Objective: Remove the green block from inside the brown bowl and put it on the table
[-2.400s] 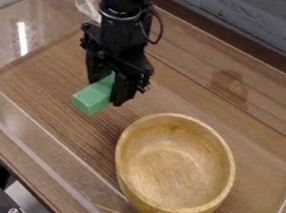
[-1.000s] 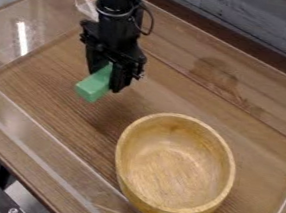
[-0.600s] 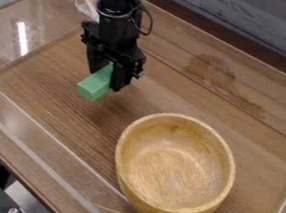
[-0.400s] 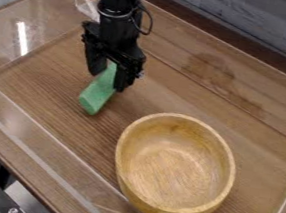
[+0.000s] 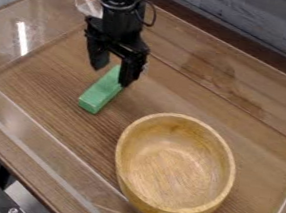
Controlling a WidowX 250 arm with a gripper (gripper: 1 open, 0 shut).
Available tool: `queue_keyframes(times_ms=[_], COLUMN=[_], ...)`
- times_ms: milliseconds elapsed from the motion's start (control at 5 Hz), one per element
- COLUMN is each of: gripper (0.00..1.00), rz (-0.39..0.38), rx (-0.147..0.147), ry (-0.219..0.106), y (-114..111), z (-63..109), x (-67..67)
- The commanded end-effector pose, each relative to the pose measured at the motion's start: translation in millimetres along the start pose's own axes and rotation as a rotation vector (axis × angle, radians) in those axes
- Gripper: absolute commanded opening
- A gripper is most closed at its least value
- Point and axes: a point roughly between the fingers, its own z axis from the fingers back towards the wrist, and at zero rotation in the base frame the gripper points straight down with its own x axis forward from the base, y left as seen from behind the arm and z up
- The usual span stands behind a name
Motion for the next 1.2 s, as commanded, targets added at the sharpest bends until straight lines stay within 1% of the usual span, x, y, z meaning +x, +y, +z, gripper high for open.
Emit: queue_keyframes(times_ms=[0,200,600,1000], gripper=[1.00,1.00,1.00,1.00], rz=[-0.008,-0.011,-0.018,-0.020], rx=[-0.005,-0.023,-0.050,-0.070], ry=[-0.044,-0.040,-0.036,-0.038], y=[-1.7,-5.4,-10.1,-11.7], z=[19.3,24.9,30.9,34.9], x=[12.5,15.7,20.9,25.1])
